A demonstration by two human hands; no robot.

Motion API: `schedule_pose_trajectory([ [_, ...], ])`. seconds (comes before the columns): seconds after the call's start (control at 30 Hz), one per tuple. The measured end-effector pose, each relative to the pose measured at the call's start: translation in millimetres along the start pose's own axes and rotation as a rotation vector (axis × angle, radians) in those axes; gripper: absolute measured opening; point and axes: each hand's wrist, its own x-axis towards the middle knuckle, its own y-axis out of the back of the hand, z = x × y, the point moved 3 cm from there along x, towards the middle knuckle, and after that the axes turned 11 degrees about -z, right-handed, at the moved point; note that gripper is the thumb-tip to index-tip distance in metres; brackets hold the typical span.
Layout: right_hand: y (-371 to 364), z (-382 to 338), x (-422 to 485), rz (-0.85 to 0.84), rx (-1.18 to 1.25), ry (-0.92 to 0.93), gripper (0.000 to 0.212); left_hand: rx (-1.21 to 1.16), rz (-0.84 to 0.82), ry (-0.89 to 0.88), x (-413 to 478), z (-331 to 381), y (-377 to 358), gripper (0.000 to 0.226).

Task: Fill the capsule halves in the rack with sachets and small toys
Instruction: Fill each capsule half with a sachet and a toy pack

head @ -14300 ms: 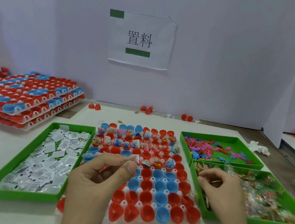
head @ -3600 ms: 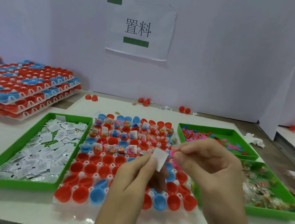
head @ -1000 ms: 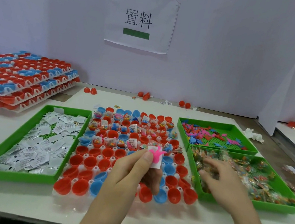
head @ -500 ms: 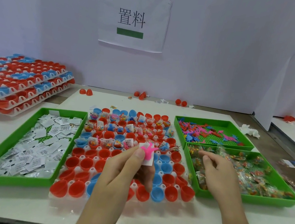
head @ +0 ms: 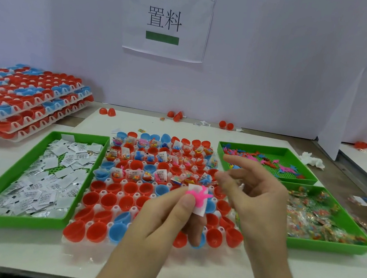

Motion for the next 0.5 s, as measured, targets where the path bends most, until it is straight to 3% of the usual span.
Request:
schedule_pose_trajectory([
  [0.1,-19,-7,-3,-0.066,0.088,-0.029,0.026,0.080,-0.053,-0.025,-2,2,-3,0.034],
  [0.2,-27,-11,-5,-0.179,0.151,-0.029,0.016,0.152,-0.006,-0.014,-1,0,-2,0.028],
  [0.4,-28,-19,-7,-0.323,0.113,-0.041,0.032,0.214,0.072,0.000,-2,-5,3,0.029],
  [0.5,-29,-23,-8,-0.376,0.015,-0.031,0.022,0.305,0.111,0.017,-3,-7,6,0.033],
])
